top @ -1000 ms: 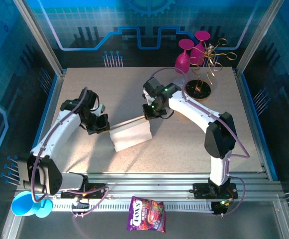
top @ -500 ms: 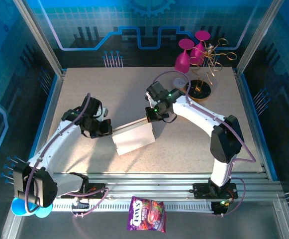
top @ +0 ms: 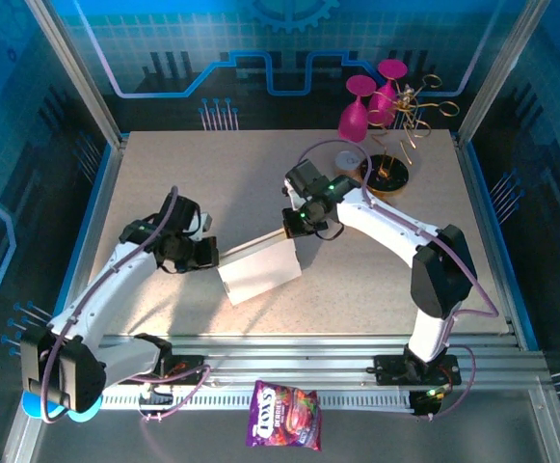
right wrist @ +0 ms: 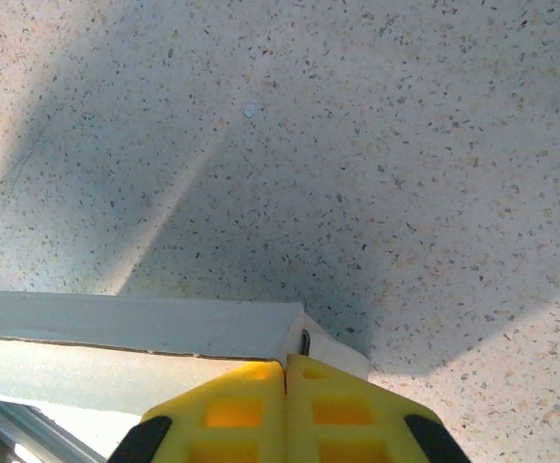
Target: Fold the paper box
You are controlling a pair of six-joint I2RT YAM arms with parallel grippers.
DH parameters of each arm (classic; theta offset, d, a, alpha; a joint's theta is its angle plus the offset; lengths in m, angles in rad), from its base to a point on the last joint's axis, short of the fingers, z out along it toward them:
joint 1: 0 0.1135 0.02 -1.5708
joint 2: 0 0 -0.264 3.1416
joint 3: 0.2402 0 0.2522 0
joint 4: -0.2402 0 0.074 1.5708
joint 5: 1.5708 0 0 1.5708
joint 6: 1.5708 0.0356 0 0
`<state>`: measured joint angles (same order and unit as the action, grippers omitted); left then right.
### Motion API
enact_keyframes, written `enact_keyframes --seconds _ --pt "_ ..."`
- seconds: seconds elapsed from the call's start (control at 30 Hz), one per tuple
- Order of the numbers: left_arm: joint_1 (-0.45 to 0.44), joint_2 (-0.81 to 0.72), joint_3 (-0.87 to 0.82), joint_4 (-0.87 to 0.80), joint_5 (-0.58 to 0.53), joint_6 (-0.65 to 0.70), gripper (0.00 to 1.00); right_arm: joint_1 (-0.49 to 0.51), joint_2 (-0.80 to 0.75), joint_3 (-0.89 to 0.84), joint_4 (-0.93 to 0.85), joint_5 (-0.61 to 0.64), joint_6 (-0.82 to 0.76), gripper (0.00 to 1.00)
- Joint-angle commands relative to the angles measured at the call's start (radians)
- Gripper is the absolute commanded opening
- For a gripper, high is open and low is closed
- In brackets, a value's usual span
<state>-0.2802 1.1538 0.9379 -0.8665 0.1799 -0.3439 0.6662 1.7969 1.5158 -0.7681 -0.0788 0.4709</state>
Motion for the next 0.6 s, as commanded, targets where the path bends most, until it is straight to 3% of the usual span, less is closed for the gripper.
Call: enact_keyframes --seconds 0.0,0.33,0.57 --pt "-0.049 -0.034 -0.030 0.055 -0.048 -0.019 0.00 0.000 -0.043 -0.010 0.033 -0.039 0.010 0.00" --pt "-0.236 -0.106 -0.096 0.155 -0.302 -0.079 0.00 -0.003 -0.070 -0.043 0.079 -0.045 0.008 0.00" --pt "-0.278 -0.078 -0.080 0.232 -0.444 -0.082 0.00 -0.024 -0.053 -0.045 0.155 -0.083 -0.003 0.00"
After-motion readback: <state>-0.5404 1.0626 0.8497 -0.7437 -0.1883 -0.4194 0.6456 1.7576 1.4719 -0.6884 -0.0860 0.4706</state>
